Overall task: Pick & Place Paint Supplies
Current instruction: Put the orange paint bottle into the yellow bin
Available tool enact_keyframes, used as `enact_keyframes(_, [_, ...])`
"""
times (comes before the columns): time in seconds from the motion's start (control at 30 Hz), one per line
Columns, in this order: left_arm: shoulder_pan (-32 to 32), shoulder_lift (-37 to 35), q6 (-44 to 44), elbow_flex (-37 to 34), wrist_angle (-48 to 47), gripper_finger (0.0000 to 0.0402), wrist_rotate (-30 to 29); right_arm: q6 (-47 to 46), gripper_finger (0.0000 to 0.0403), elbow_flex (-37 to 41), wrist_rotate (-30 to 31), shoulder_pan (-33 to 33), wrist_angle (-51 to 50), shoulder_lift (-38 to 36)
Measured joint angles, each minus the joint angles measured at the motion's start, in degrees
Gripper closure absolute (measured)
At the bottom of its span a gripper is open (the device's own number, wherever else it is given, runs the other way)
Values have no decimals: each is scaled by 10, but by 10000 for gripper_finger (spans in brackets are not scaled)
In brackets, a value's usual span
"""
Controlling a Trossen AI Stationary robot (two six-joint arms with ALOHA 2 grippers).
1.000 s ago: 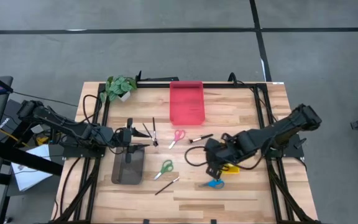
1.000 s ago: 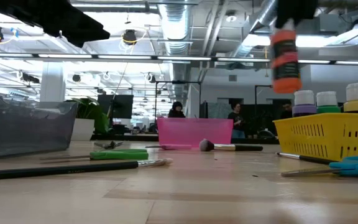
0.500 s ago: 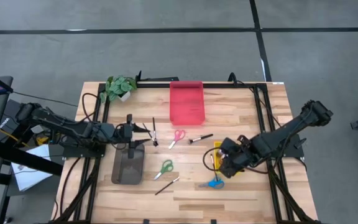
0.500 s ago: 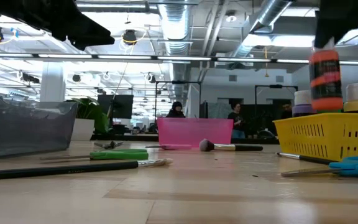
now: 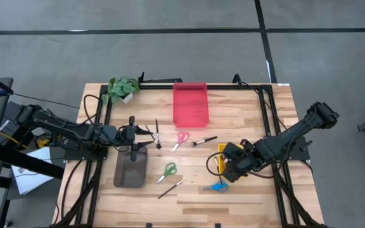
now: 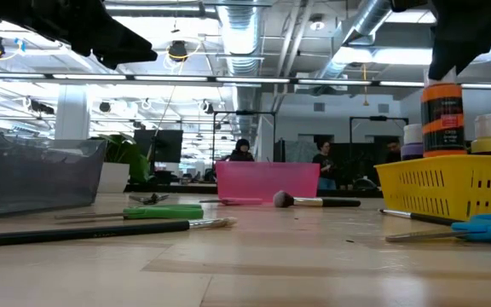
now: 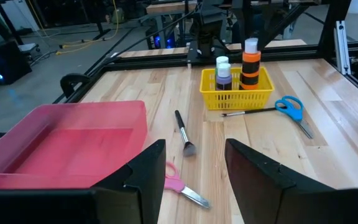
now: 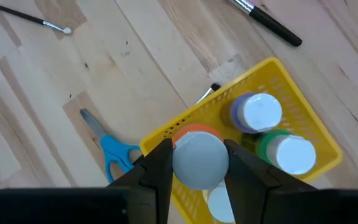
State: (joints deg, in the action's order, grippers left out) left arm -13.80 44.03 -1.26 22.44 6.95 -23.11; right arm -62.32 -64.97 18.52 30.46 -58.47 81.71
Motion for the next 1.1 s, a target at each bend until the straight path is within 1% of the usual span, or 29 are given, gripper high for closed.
enact_keyframes(0.27, [0, 0, 0, 0, 0, 244, 0, 28, 294, 0, -1, 0, 4, 38])
enact_keyframes(0.6, [0, 0, 0, 0, -1, 244, 0, 61, 294, 0, 0, 3, 2, 38])
enact_keyframes(0.87, [0, 0, 0, 0, -1, 244, 0, 75, 294, 46, -3, 3, 26, 34])
enact_keyframes(1.1, [0, 0, 0, 0, 1, 244, 0, 98, 294, 47, -3, 3, 48, 34])
